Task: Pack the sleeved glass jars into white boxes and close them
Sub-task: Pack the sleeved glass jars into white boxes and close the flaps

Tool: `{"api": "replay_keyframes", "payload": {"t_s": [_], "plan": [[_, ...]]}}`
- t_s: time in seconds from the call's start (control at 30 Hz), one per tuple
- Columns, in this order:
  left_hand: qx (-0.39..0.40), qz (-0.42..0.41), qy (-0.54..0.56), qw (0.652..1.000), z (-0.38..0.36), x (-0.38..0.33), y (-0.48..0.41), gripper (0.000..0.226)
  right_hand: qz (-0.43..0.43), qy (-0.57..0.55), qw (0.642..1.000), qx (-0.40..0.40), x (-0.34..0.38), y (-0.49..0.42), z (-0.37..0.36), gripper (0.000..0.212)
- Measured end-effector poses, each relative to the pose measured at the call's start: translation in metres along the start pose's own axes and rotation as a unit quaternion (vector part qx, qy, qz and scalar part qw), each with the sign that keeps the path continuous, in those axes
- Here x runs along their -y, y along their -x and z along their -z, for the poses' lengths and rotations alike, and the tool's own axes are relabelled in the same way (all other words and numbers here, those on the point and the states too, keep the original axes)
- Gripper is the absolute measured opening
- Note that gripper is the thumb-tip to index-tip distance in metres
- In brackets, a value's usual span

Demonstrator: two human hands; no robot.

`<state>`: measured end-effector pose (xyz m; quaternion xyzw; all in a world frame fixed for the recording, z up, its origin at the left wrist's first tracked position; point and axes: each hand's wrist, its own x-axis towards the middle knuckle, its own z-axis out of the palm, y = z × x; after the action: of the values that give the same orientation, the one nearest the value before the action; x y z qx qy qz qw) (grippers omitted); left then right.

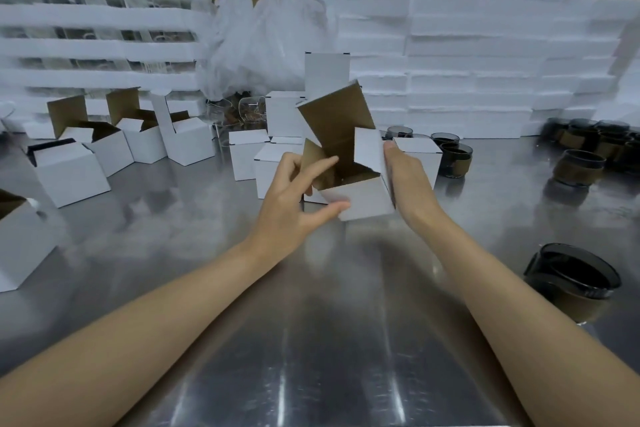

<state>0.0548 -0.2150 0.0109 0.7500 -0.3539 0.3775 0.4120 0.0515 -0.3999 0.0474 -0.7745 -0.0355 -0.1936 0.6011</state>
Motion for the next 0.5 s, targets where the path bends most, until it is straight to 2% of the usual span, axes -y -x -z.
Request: {"api": "replay_keyframes", "payload": {"t_s": [0.07, 0.13, 0.2, 0.27, 0.33, 0.4, 0.5], "plan": [[-0.01, 0.025, -0.003, 1.0, 0.001, 0.0, -0.001, 0.05, 0.036, 0.116, 0.993, 0.009, -0.007, -0.002, 0.002, 0.026], [-0.006, 0.038, -0.026, 0.999, 0.003, 0.003, -0.002, 0.045, 0.077, 0.158, 0.984, -0.001, -0.009, 0.0, 0.001, 0.02], [0.003, 0.052, -0.036, 0.998, 0.004, 0.007, -0.002, 0.039, 0.061, 0.093, 0.994, -0.004, -0.006, 0.001, 0.0, 0.02], [0.012, 0.067, -0.042, 0.997, 0.005, 0.009, -0.002, 0.034, 0.016, 0.015, 0.999, 0.027, -0.001, 0.003, -0.003, 0.018], [0.021, 0.072, -0.051, 0.996, 0.005, 0.01, -0.002, 0.034, 0.027, 0.04, 0.996, 0.069, 0.001, 0.004, -0.006, 0.011], [0.005, 0.085, -0.029, 0.996, 0.004, 0.008, -0.003, 0.028, 0.041, 0.081, 0.993, 0.073, -0.001, 0.004, -0.009, 0.02], [-0.042, 0.162, 0.066, 0.984, 0.003, 0.006, -0.005, 0.008, -0.01, 0.017, 0.998, 0.056, 0.0, 0.005, -0.006, 0.025]]}}
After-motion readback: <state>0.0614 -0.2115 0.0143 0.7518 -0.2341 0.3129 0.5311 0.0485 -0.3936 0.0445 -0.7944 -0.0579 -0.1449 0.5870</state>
